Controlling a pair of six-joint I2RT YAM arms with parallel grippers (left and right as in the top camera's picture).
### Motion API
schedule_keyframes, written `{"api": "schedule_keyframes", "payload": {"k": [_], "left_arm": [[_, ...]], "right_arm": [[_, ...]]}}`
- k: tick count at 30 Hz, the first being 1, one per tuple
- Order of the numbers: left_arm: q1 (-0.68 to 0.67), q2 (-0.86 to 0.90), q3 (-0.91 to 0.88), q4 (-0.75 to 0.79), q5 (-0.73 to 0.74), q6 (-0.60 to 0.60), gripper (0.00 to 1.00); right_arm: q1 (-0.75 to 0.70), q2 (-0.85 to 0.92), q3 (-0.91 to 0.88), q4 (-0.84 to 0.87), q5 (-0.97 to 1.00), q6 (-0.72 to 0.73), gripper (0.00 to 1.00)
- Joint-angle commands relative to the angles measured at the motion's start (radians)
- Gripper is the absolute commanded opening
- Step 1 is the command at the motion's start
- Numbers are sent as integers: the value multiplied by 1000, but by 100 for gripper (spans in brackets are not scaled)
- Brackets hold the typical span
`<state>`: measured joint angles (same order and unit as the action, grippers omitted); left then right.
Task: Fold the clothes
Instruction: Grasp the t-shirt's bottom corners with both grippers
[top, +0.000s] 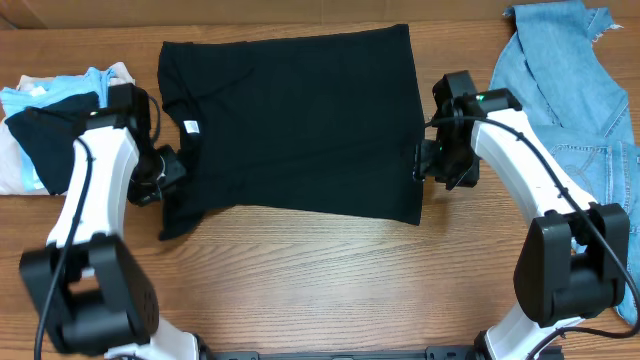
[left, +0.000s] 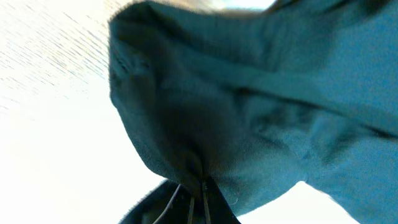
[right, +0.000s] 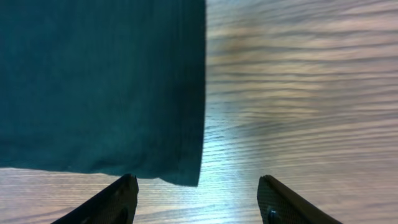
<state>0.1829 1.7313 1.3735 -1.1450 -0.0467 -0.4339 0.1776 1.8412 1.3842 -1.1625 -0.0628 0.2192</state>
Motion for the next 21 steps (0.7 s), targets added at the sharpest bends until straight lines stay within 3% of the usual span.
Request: {"api": "schedule_keyframes", "payload": {"k": [1, 10, 21], "left_arm": [[-9, -69, 22, -5, 33, 24, 4], [-9, -74, 18, -29, 33, 23, 4], [-10, -72, 18, -29, 29, 23, 4]], "right_arm": [[1, 1, -82, 37, -78, -42, 65], [18, 1, -305, 265, -89, -84, 65], [150, 1, -359, 303, -87, -96, 58]]}}
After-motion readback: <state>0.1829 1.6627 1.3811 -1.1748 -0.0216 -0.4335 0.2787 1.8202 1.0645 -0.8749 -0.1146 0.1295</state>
